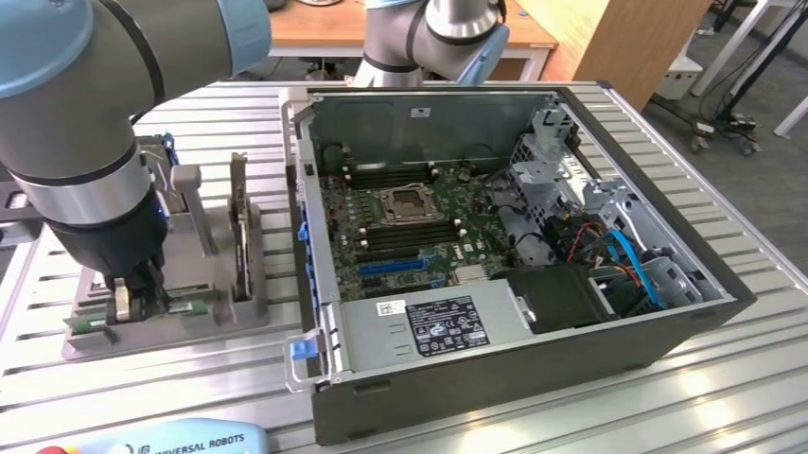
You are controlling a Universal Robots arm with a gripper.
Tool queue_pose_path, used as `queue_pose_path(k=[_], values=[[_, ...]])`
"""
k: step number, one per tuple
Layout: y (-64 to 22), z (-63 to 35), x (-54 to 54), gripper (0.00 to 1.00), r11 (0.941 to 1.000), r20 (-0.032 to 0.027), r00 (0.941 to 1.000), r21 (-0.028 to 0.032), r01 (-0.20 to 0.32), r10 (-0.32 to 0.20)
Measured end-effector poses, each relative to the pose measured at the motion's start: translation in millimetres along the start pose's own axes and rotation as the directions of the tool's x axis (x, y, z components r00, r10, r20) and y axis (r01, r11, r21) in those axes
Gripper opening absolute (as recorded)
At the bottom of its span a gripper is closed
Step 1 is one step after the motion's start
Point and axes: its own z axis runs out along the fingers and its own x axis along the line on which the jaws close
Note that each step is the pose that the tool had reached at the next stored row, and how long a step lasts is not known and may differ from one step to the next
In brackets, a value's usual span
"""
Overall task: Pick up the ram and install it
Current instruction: 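Pick up the ram and move it above insertion slot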
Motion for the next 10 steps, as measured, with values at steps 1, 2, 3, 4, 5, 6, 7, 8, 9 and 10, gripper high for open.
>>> queue_pose_path(k=[1,2,3,4,5,6,7,8,9,10], values=[[0.1,-1.5,0.0,0.11,1.0000,-0.0001,1.0000,-0.0001,0.000,0.000],[0.1,-3.2,-0.1,0.11,1.0000,0.0000,1.0000,-0.0001,0.000,0.000],[0.2,-4.8,-0.1,0.11,1.0000,-0.0001,1.0000,-0.0001,0.000,0.000],[0.3,-6.5,-0.1,0.11,1.0000,-0.0001,1.0000,-0.0001,0.000,0.000],[0.3,-8.2,-0.2,0.11,1.0000,-0.0001,1.0000,-0.0001,0.000,0.000],[0.4,-10.0,-0.2,0.11,1.0000,-0.0001,1.0000,0.0000,0.000,0.000],[0.5,-11.8,-0.3,0.11,1.0000,-0.0001,1.0000,-0.0001,0.000,0.000],[0.6,-13.8,-0.3,0.11,1.0000,-0.0002,1.0000,-0.0001,0.000,0.000],[0.6,-15.9,-0.4,0.11,1.0000,-0.0003,1.0000,0.0000,0.000,0.000],[0.7,-18.1,-0.4,0.11,1.0000,-0.0003,1.0000,0.0000,0.000,0.000]])
